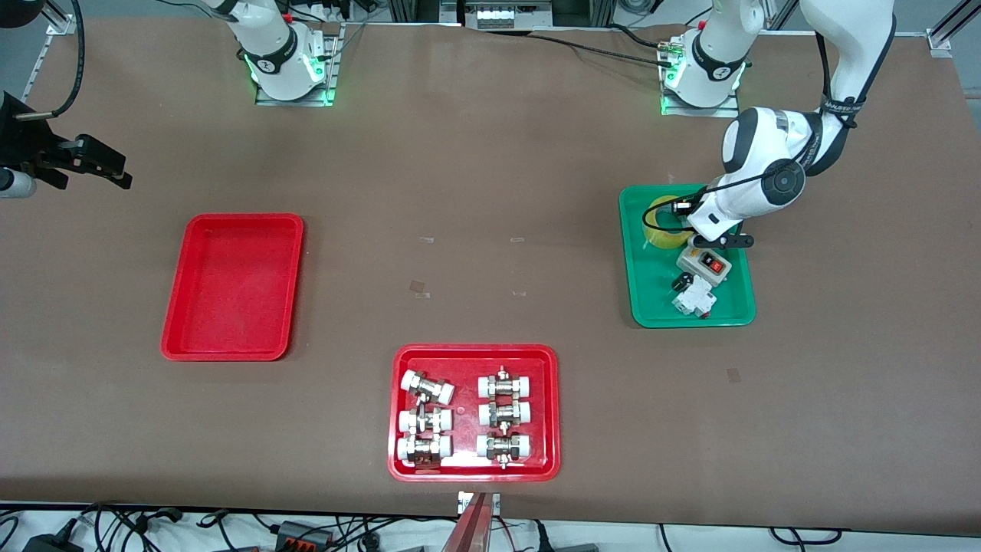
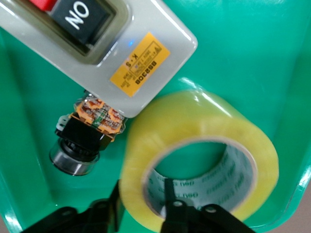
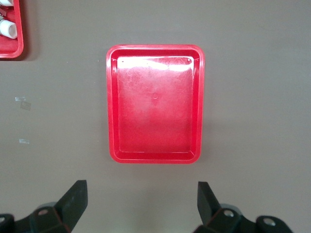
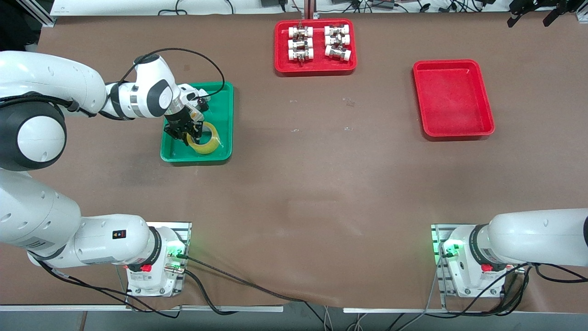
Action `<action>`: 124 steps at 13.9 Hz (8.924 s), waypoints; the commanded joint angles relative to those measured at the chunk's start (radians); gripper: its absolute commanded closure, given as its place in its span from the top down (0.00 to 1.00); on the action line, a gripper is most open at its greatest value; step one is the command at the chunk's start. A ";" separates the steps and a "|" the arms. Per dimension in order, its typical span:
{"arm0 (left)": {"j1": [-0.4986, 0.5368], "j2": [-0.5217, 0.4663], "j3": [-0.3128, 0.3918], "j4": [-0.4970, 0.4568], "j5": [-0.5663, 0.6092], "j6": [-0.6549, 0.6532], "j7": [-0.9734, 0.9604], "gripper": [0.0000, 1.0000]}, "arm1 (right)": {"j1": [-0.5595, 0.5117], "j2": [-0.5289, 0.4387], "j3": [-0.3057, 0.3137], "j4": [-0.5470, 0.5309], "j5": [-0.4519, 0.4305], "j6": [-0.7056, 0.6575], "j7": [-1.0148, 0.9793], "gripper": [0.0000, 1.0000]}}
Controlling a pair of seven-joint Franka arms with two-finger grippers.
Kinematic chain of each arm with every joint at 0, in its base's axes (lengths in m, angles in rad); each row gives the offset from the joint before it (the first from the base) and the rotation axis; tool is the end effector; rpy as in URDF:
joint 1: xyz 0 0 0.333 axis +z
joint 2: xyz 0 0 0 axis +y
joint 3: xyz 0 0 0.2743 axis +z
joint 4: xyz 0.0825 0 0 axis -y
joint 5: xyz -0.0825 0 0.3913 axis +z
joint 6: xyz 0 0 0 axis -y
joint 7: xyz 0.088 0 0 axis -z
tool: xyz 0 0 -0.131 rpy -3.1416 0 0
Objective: Left arm passes tape to right arm into tray
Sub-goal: 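Grasp the tape roll with the left gripper and lift it toward the table middle, then hold the tape with the left gripper while the right gripper reaches it, then close the right gripper on the tape roll beside the left gripper, then open the left gripper and withdraw while the right gripper carries the tape, then lower the tape roll into the empty red tray with the right gripper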
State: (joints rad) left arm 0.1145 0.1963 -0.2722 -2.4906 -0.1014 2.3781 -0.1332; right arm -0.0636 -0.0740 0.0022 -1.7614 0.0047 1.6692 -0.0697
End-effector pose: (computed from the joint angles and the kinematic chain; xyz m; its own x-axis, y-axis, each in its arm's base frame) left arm 0.4190 -0.0784 0.1226 0.9489 0.0446 -0.3125 0.0654 -0.9963 0.0562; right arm 0.5448 -0.0329 0.5165 0.9998 0.0078 -0.0178 0.0077 -1.0000 -0.0058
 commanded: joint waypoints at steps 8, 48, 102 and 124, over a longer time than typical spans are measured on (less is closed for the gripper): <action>-0.001 -0.104 -0.042 0.235 -0.023 -0.285 -0.037 0.01 | 0.002 0.002 0.004 0.020 -0.006 -0.019 0.001 1.00; -0.045 0.052 -0.426 0.857 -0.462 -0.286 -0.635 0.03 | 0.472 0.350 0.015 0.232 0.906 0.251 0.056 1.00; 0.313 -0.055 -0.434 0.849 0.071 -0.670 -0.407 1.00 | 0.224 0.543 -0.004 0.194 0.818 0.259 0.062 0.27; -0.007 -0.387 0.258 0.748 0.078 -0.801 0.202 1.00 | -0.301 0.740 -0.001 0.108 0.627 0.003 -0.524 0.31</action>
State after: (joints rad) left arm 0.1059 -0.1579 -0.0090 -1.7045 -0.0409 1.5676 0.0509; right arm -0.3511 0.6595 -0.0187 -1.6477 0.6327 1.6723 -0.5727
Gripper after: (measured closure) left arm 0.000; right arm 0.458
